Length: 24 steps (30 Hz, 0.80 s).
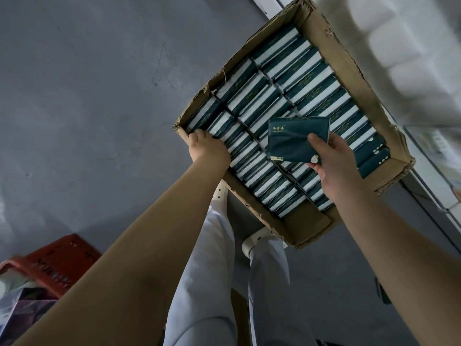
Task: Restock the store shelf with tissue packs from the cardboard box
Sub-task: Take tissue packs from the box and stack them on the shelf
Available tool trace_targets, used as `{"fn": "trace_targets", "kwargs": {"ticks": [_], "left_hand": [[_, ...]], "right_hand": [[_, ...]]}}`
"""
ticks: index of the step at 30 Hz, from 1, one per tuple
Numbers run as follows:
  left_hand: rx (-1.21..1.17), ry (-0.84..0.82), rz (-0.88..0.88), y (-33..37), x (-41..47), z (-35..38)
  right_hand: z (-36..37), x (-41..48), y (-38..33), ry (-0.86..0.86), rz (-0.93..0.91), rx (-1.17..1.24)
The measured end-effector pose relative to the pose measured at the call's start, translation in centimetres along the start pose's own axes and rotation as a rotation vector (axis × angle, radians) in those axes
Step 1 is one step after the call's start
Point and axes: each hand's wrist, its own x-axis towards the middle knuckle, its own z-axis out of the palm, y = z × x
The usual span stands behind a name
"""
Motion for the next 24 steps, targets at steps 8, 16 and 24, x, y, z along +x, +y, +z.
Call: {"fn": "trace_targets", "kwargs": {"ticks": [8,16,24], "left_hand": [[-0.117,0.137,0.093,-0.6,-0.8,0.1],[-0.701,0.316,0.236,-2.0,-7.6,-0.7],[-1.41,0.392,0.133,-1.3,-20.4,-9.1]], "right_hand": [[-0.1,-0.7,0.1,0.001,0.004,0.021],[0.0,-5.0,-2.8,-0.009,0.018,0.09],[-2.5,-14.5,-9.7,0.133,0.154,0.492]]}}
